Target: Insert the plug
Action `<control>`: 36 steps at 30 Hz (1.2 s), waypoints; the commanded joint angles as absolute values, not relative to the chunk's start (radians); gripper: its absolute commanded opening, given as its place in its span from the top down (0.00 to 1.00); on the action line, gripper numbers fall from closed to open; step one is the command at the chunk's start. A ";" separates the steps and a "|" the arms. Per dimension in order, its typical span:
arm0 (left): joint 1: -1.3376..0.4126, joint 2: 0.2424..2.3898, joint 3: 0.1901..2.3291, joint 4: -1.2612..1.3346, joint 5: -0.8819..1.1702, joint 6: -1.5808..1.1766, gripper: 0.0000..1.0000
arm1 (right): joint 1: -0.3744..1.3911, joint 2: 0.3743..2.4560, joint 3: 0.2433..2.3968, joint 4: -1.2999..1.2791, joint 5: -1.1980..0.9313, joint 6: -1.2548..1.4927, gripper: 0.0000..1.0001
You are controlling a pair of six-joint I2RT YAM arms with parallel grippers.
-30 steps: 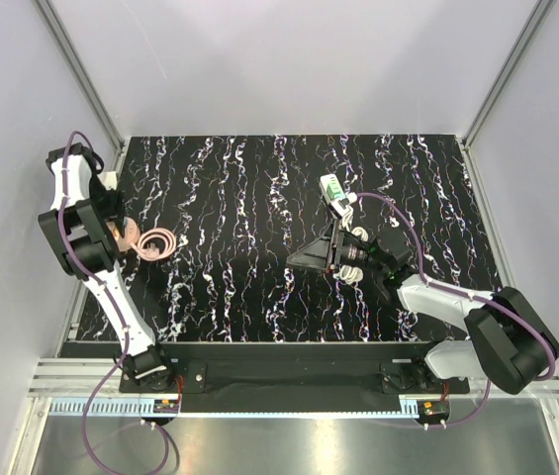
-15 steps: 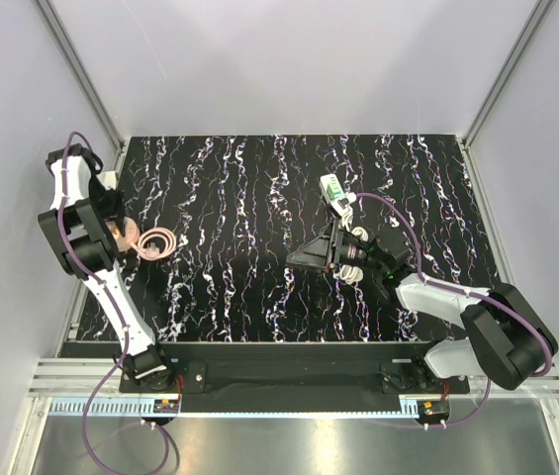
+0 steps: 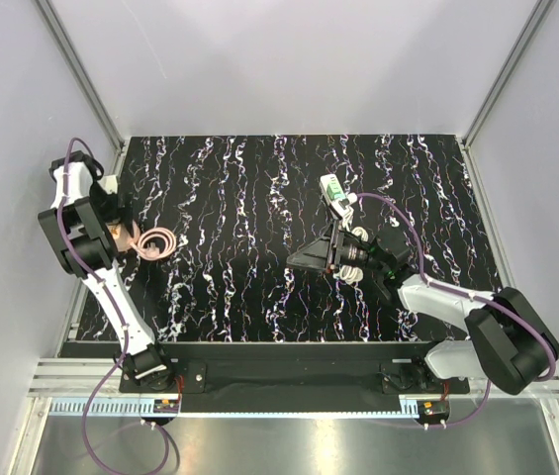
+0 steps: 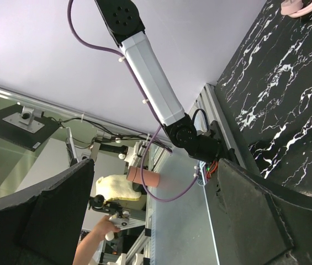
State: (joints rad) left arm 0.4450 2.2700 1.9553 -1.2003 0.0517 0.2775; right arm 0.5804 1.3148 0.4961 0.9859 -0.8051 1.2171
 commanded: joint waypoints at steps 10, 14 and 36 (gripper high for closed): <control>0.431 2.117 1.904 -1.151 0.034 0.255 0.01 | 0.574 1.272 0.522 0.899 -0.802 1.118 0.00; 0.430 2.045 1.875 -1.117 -0.024 0.239 0.01 | 0.574 1.267 0.525 0.887 -0.799 1.100 0.00; 0.365 1.761 1.947 -0.951 0.098 0.052 0.01 | 0.572 1.203 0.540 0.707 -0.713 0.971 0.00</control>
